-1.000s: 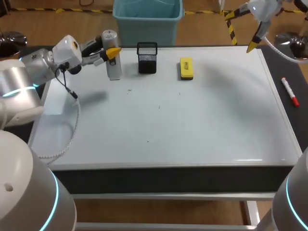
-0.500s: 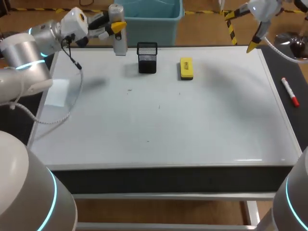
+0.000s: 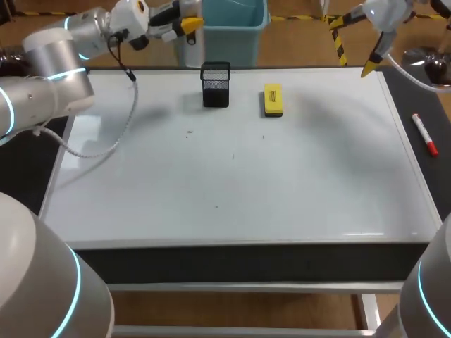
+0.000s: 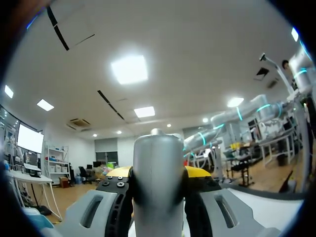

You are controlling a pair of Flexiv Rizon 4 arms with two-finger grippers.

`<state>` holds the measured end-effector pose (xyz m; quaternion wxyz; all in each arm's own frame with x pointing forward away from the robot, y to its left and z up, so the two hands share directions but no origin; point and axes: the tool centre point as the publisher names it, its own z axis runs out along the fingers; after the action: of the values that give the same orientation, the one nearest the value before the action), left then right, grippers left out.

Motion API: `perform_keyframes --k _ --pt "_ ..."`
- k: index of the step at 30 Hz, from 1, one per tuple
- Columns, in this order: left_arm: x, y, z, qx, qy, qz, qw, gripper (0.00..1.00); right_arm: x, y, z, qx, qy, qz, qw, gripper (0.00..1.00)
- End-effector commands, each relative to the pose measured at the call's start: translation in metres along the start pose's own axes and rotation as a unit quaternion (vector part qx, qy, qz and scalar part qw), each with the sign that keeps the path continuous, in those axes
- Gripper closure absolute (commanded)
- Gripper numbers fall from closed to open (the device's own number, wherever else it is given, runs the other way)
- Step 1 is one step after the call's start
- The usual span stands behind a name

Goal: Pick up the inspection probe, press it on each red-marked spot on the whiteboard one by one, put down the probe, pick up the eraser, and wipe off all the red marks.

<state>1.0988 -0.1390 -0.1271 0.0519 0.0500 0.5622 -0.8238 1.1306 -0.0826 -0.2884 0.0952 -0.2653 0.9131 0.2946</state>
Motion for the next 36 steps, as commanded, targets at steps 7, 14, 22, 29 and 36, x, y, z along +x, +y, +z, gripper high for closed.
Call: perform_keyframes --k 7,14,22,29,36 --pt "-0.008 0.014 0.024 0.01 0.006 0.007 1.0 1.0 -0.001 0.0 0.0 0.001 0.002 -0.001 1.0 0.0" --pt "-0.013 0.025 0.029 0.009 -0.009 0.012 1.0 1.0 -0.001 0.0 0.0 0.001 0.002 -0.001 1.0 0.0" --pt "-0.013 0.037 0.029 0.02 -0.023 0.01 0.999 1.0 -0.001 0.0 0.0 0.001 0.002 -0.001 1.0 0.0" --pt "-0.017 0.049 0.029 0.027 -0.028 0.006 0.999 1.0 -0.001 0.0 0.0 0.001 0.002 -0.001 1.0 0.0" --pt "-0.019 0.057 0.026 0.031 -0.026 0.006 0.999 1.0 -0.001 0.0 0.0 0.001 0.002 -0.001 1.0 0.0"
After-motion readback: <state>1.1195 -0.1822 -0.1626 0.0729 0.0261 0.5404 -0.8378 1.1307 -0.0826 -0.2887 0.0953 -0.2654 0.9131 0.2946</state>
